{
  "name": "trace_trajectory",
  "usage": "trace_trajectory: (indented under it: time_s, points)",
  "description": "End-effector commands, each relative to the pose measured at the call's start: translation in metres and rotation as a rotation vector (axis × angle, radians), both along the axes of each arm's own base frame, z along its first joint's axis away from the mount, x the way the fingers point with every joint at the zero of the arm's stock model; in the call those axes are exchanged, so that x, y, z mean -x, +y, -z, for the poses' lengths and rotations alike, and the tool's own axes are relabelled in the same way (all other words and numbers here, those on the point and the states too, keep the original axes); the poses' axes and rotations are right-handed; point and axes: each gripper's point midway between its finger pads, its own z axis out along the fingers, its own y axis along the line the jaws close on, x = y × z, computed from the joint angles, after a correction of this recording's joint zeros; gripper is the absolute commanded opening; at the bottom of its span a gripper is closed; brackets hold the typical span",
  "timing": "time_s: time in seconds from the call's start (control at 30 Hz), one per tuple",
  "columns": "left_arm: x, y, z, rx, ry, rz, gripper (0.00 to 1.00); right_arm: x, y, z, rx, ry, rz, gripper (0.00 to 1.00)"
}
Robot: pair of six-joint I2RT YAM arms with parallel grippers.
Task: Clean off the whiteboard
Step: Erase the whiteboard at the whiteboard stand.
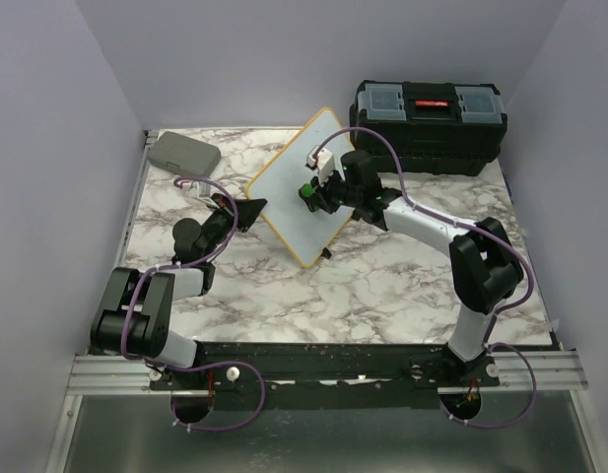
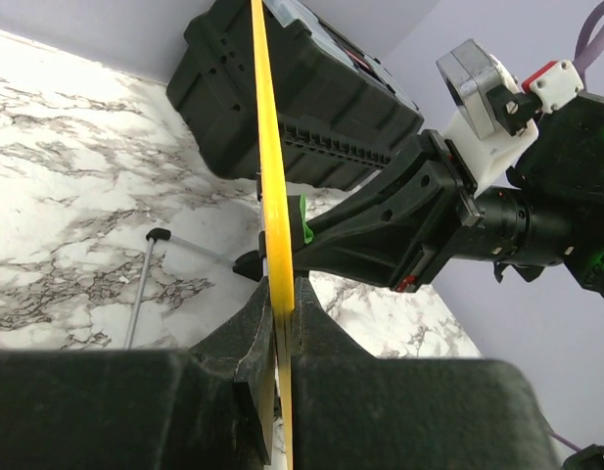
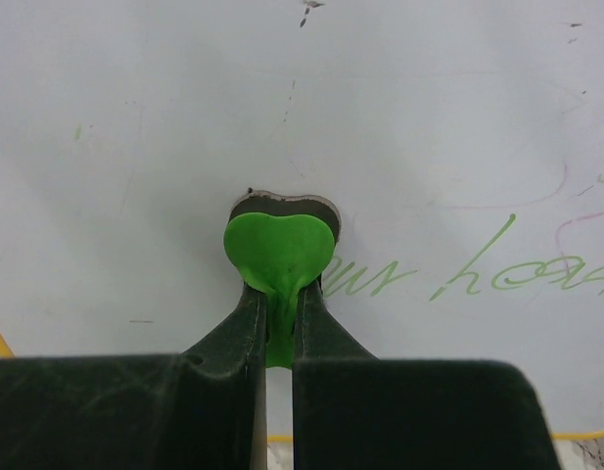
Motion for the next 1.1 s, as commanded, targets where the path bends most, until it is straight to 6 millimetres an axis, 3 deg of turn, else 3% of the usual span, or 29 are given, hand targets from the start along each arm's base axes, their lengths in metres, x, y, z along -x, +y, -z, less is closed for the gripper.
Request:
trace_trajectory:
  time_s: [0.0,0.2,0.4,0.53,0.7,0.83,1.07]
  points:
    - [0.021,-0.028,0.010,-0.033,0.017,0.165,0.00,0.038,-0.012,0.055,0.127,0.138,-0.104,0.01]
    - [0.020,-0.028,0.009,-0.032,0.016,0.165,0.00,0.073,-0.013,0.079,0.133,0.252,-0.216,0.01]
    - [0.019,-0.028,0.010,-0.030,0.019,0.165,0.00,0.073,-0.012,0.079,0.123,0.257,-0.207,0.01]
    - [0.020,-0.029,0.010,-0.031,0.019,0.166,0.00,0.053,-0.007,0.057,0.080,0.186,-0.135,0.01]
    - [0.021,-0.029,0.010,-0.033,0.017,0.168,0.00,0.013,0.000,0.010,0.009,0.044,-0.014,0.01]
    - [0.022,-0.029,0.011,-0.031,0.018,0.168,0.00,-0.011,0.003,-0.014,-0.016,-0.009,0.056,0.01]
    - [0.023,-0.029,0.011,-0.026,0.015,0.171,0.00,-0.033,-0.003,-0.011,0.015,-0.031,0.156,0.01]
